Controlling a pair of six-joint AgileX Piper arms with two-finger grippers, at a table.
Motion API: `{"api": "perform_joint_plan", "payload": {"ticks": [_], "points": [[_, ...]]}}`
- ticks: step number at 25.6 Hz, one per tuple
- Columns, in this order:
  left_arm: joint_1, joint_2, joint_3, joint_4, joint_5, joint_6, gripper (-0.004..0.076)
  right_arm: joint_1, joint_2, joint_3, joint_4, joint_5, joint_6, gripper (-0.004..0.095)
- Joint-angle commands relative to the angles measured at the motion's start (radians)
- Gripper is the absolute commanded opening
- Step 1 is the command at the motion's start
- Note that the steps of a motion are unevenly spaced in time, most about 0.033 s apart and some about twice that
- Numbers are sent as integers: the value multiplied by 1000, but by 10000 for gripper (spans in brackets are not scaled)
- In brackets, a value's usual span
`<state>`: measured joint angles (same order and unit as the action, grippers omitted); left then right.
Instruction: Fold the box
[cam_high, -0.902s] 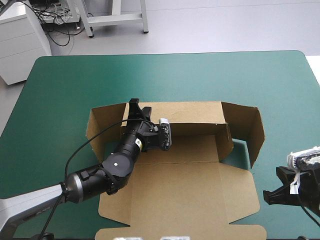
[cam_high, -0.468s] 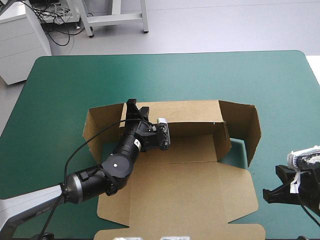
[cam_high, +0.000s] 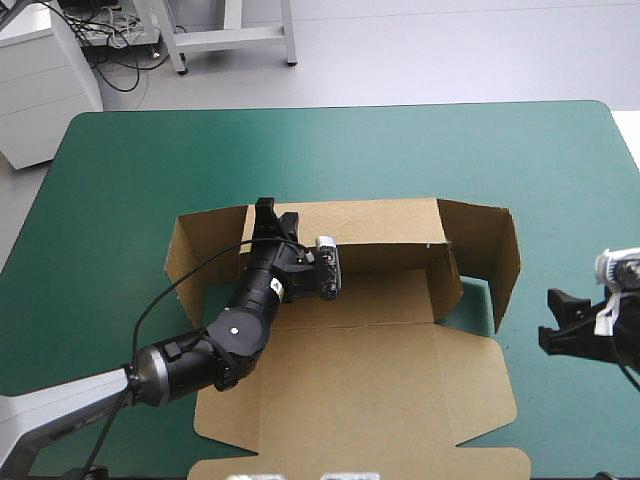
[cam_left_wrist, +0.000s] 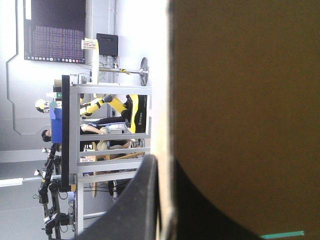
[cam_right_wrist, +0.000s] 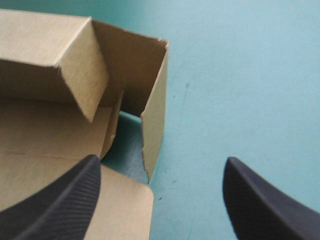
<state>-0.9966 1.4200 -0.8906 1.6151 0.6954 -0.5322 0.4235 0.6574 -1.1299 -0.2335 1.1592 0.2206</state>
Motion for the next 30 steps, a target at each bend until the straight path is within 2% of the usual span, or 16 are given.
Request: {"api": "perform_joint_plan", "payload": {"ticks": [1, 16, 18, 19, 22, 25, 26, 30], "points": [[-3, -27, -23, 43, 49, -4, -32, -4, 73, -107, -95, -54, 25, 781], [-3, -27, -23, 56, 69, 1, -32, -10, 435, -384, -104, -68, 47, 779], [-3, -27, -23, 43, 69, 1, -32, -66, 517, -451, -39, -74, 10, 779], [-3, -27, -23, 39, 69, 1, -32, -135, 572, -498, 75, -73, -67, 779], [-3, -27, -23, 34, 69, 1, -32, -261, 642, -549, 250, -53, -187, 779], [-3, -27, -23, 28, 69, 1, -32, -366, 721, -590, 354, 26, -265, 779], [-3, -27, -23, 28, 69, 1, -32, -416, 772, -607, 405, 83, -309, 779], [-3, -27, -23, 28, 69, 1, -32, -465, 899, -609, 486, 63, -354, 779]]}}
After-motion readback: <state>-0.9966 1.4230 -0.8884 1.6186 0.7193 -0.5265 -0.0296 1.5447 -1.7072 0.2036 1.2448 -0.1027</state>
